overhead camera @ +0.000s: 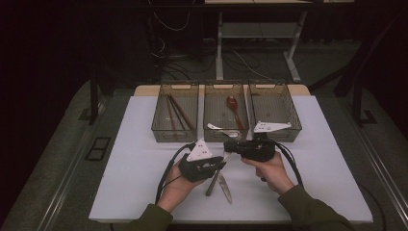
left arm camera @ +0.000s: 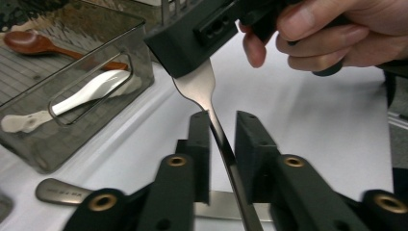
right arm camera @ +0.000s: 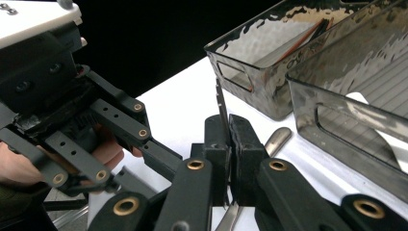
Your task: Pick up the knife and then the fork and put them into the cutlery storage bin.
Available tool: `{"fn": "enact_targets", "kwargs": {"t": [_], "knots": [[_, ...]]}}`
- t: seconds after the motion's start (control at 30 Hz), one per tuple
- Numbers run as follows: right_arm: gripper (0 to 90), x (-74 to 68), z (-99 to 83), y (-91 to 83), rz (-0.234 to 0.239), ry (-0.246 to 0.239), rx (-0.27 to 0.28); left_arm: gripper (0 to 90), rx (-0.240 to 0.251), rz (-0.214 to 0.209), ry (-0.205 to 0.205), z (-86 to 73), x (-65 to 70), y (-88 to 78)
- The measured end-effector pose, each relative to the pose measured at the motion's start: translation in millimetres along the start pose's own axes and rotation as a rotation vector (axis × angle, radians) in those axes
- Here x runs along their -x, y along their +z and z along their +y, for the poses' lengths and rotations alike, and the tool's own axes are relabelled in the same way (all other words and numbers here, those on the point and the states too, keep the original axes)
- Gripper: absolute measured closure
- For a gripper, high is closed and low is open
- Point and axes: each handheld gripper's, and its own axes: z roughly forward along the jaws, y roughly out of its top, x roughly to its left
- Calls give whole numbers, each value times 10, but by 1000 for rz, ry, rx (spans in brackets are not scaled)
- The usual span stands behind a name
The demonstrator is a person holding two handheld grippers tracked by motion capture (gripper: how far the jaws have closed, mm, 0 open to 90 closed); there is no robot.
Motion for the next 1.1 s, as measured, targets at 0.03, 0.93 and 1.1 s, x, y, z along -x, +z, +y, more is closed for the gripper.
{"fn": "enact_targets", "kwargs": {"t": [0.03,0.93,1.1], "knots": [[867,0,8,-1,2,0,1,707,5,-6,-10,-6,-8,-5],[868,369,363,-777,-237,-107,49,257,42,79,-133,-645,-331,-580],[868,447,414,-920,-276,-107,60,196,21,104,-121,-761,-342,-619]]}}
